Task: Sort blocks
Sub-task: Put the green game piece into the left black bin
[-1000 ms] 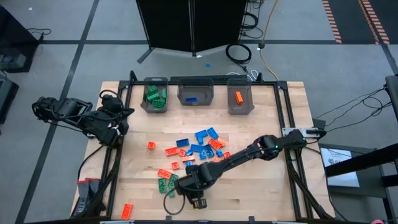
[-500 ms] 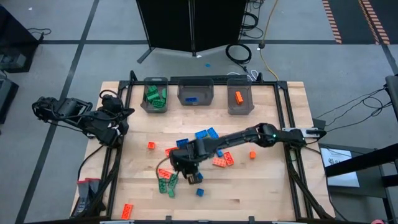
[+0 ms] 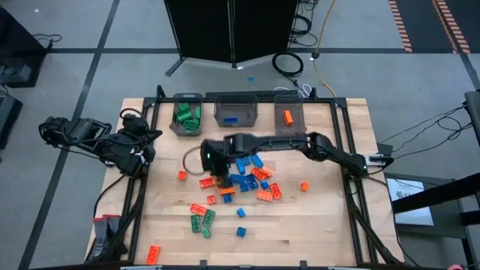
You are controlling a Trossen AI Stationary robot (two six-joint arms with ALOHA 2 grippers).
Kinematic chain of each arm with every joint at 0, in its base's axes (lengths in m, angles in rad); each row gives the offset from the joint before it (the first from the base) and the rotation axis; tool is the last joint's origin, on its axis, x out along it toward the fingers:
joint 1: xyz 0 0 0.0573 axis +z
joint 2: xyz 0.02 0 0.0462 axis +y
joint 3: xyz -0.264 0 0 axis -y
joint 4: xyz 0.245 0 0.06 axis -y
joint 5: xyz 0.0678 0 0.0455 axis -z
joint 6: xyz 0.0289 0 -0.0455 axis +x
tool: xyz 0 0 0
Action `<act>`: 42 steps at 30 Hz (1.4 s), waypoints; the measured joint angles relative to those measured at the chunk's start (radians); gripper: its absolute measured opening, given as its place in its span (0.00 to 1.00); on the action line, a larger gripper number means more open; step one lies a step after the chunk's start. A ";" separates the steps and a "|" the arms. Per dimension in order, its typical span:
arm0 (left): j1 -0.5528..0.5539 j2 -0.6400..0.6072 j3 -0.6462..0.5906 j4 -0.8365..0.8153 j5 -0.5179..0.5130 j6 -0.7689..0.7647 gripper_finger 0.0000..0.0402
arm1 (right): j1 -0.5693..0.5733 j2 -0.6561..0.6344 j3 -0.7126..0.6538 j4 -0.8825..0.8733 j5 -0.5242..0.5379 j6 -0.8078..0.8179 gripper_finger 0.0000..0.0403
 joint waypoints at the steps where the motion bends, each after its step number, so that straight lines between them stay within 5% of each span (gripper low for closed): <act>1: 0.000 0.000 0.000 0.000 -0.007 0.000 0.00 | -0.015 0.000 0.001 0.026 0.000 -0.005 0.19; 18: 0.000 0.000 0.000 0.000 -0.041 -0.001 0.00 | -0.235 0.000 0.000 0.611 0.007 0.154 0.19; 30: 0.000 0.000 0.000 0.000 -0.051 -0.002 0.00 | -0.271 0.024 0.001 1.071 0.179 0.187 0.19; 42: 0.000 0.000 0.000 0.000 -0.060 -0.002 0.00 | -0.299 0.145 -0.001 1.247 0.203 0.373 0.19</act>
